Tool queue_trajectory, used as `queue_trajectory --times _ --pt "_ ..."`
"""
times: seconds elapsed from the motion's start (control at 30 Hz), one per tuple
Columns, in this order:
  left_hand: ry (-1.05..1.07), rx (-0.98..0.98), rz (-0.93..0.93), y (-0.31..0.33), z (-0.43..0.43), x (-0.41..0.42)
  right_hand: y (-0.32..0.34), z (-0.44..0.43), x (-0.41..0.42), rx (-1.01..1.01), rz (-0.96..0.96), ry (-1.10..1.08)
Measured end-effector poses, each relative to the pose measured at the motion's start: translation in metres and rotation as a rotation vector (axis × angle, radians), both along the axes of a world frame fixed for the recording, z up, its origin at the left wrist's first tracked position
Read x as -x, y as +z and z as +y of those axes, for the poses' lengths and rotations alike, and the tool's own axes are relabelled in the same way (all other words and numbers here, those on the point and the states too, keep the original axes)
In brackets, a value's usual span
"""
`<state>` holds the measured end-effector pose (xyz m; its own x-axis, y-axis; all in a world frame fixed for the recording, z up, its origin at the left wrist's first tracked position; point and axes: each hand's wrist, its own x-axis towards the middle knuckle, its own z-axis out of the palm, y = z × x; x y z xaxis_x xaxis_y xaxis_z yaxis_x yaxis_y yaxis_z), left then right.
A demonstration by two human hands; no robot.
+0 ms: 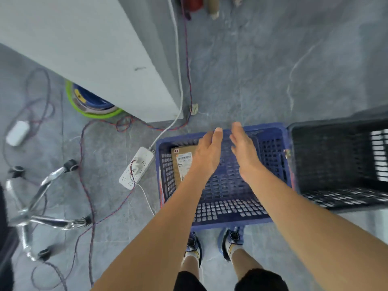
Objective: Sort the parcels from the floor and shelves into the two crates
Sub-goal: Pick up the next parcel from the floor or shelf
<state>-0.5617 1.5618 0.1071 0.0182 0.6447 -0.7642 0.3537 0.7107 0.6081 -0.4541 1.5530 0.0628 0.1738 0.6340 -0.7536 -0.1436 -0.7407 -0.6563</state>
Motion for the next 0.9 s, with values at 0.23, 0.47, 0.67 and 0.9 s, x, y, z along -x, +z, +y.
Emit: queue_trajectory --times 0.23,0.47,0.67,0.9 --pt "-0.120 -0.214 -0.046 0.235 0.068 -0.079 0.234 0.073 -0.088 -0.306 -0.071 -0.157" --pt "-0.280 -0.421 -0.254 0.422 0.077 -0.154 0.447 0.077 -0.167 -0.605 -0.216 -0.298" --pt "-0.479 -0.541 -0.431 0.557 0.052 -0.203 0.606 0.020 -0.205 -0.785 -0.322 -0.497" --pt "-0.728 -0.652 -0.573 0.672 -0.014 -0.238 0.732 -0.079 -0.224 -0.905 -0.500 -0.661"
